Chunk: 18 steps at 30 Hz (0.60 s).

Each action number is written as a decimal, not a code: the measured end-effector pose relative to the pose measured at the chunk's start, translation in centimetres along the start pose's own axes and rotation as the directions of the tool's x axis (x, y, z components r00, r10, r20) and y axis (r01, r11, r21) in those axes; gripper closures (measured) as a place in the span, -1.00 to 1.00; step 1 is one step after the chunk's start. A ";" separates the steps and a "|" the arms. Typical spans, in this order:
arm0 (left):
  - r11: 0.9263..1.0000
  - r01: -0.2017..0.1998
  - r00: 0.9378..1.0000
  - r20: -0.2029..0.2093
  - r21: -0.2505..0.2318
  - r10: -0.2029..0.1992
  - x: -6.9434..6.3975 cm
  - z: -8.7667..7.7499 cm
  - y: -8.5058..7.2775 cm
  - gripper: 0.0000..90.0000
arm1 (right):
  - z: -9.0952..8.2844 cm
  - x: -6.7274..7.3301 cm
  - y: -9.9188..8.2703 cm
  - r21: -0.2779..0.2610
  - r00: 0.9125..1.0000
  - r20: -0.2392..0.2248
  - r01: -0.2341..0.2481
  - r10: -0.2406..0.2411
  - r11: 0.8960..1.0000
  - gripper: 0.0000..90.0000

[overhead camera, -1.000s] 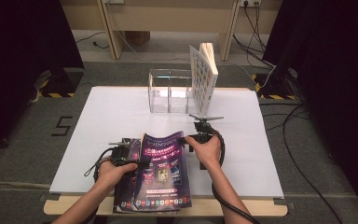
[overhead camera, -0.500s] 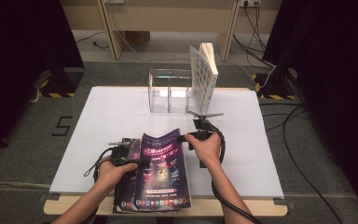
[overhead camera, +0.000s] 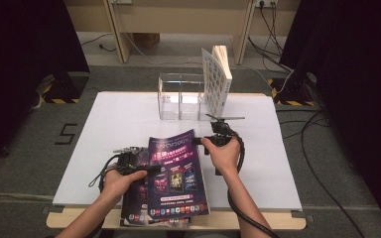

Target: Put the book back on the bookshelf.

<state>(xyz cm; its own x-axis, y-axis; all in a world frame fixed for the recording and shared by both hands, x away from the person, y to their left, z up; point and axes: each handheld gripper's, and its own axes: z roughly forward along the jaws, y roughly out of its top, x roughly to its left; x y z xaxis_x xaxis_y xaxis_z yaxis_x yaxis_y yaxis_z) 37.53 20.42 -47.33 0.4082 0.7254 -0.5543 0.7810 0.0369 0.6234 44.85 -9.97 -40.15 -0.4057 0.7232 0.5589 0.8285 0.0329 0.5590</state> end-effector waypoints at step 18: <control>1.000 -0.027 0.998 -0.049 -0.016 0.026 0.6 -0.7 -0.1 0.43 | -2.4 0.3 0.8 -0.108 0.996 0.084 0.040 -0.031 0.993 0.86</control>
<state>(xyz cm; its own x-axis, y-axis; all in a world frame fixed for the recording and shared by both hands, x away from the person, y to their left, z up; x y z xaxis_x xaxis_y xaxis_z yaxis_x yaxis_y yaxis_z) 37.33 21.36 -47.34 0.4048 0.7590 -0.5100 0.7621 0.0282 0.6468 44.44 -11.41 -38.04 -0.3973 0.7770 0.4884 0.7655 -0.0130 0.6433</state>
